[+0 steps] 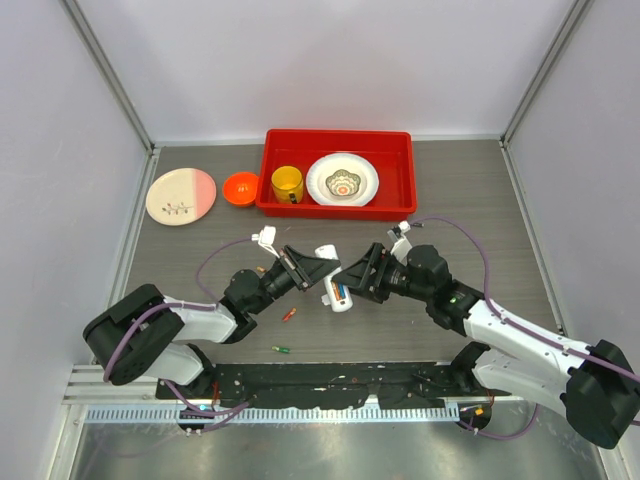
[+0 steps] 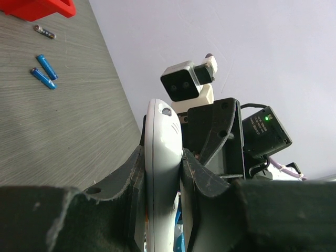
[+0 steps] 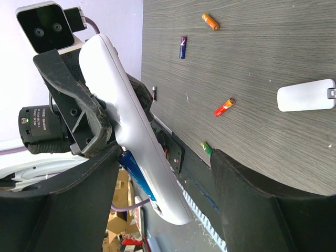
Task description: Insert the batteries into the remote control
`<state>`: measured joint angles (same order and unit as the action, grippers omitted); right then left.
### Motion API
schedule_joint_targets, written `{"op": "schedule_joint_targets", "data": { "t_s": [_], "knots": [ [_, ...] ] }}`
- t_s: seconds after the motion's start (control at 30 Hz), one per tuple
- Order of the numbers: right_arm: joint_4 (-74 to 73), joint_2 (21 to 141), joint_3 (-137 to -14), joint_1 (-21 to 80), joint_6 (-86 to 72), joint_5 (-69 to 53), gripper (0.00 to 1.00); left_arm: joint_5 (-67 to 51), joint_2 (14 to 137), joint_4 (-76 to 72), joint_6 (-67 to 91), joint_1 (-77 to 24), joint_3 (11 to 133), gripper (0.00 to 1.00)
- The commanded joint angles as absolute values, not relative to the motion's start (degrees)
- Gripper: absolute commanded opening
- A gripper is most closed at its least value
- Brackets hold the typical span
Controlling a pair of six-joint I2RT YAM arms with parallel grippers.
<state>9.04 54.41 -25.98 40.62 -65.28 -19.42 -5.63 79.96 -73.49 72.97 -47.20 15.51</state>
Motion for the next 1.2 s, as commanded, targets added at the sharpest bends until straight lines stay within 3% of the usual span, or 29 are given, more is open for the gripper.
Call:
{"op": "schedule_joint_targets", "data": {
  "t_s": [0.0,0.3,0.73,1.17],
  "knots": [
    [12.39,54.58,-25.58,40.25,-65.92,-20.48,0.75,-5.36,78.4,-88.59,72.07,-47.37,15.47,0.0],
    [9.76,52.82,-28.83,40.17,-64.25,-19.78,0.87,-5.54,78.93,-88.59,72.07,-47.29,15.38,0.0],
    [11.95,53.53,-27.51,38.5,-66.8,-19.86,0.85,-5.54,78.4,-88.59,72.07,-47.37,15.38,0.0],
    [13.45,55.11,-25.84,38.41,-67.59,-21.09,0.77,-5.45,77.96,-88.59,71.98,-47.37,15.64,0.0]
  ]
}}
